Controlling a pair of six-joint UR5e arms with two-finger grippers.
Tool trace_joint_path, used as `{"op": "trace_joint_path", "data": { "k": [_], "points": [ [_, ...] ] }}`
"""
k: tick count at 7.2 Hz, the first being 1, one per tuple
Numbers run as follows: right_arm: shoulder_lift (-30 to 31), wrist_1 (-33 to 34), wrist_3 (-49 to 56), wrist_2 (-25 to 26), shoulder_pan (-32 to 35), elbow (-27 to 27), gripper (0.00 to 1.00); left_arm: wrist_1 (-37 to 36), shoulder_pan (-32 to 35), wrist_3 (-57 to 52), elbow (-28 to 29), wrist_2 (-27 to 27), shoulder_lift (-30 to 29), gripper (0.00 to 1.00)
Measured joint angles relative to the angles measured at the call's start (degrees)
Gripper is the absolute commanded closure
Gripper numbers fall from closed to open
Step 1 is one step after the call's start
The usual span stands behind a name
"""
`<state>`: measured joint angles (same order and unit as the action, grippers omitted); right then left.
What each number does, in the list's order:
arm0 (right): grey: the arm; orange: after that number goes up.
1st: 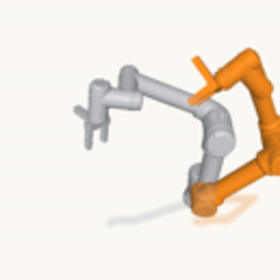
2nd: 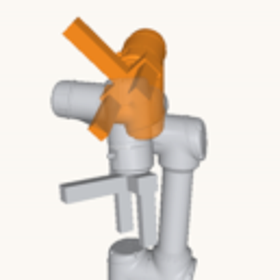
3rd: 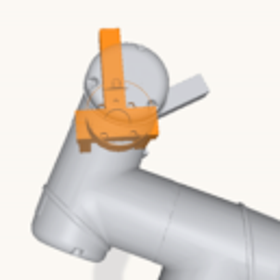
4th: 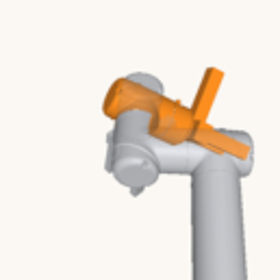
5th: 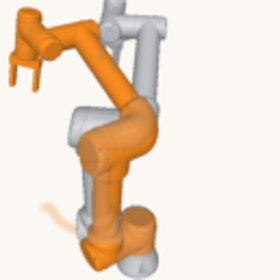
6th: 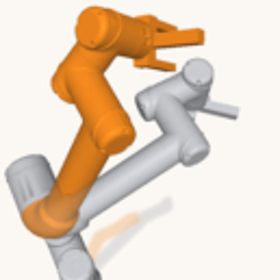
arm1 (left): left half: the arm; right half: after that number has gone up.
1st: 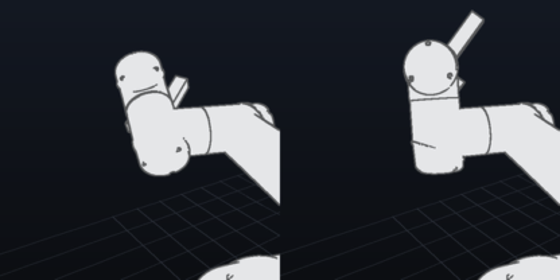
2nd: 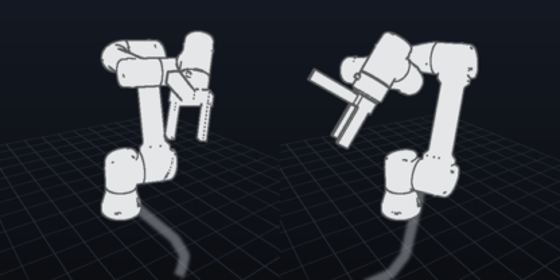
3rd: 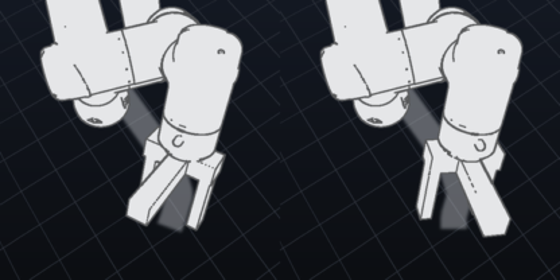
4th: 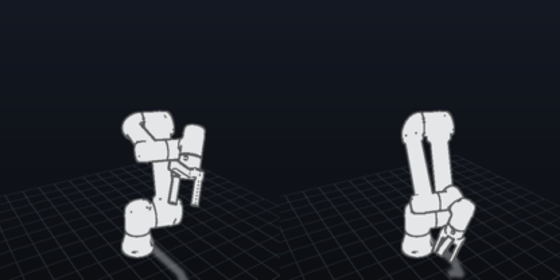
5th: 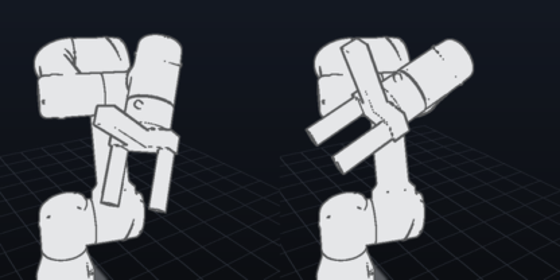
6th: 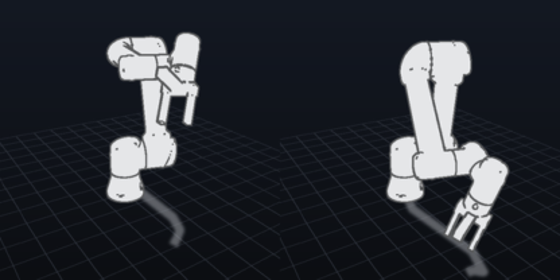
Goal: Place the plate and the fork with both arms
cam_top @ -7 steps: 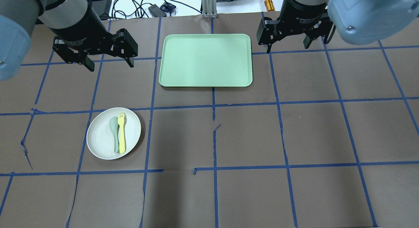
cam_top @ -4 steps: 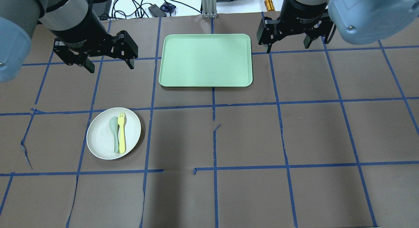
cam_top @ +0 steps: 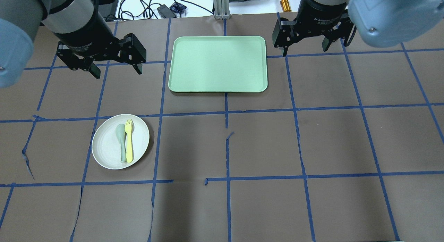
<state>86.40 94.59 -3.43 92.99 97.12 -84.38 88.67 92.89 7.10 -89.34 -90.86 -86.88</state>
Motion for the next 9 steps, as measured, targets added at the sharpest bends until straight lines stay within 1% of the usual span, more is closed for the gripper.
{"op": "trace_joint_path", "data": {
  "k": [7, 8, 9],
  "points": [
    [-0.01, 0.04, 0.00, -0.02, 0.00, -0.06, 0.00, -0.31, -0.61, 0.13, 0.24, 0.14, -0.57, 0.00],
    [-0.10, 0.10, 0.00, -0.05, 0.00, -0.11, 0.00, -0.47, -1.50, 0.13, -0.11, 0.13, -1.01, 0.00],
    [-0.17, 0.18, 0.00, -0.10, 0.00, -0.18, 0.00, -1.23, -3.82, -0.78, -1.54, 0.07, -1.88, 0.00]
  ]
}}
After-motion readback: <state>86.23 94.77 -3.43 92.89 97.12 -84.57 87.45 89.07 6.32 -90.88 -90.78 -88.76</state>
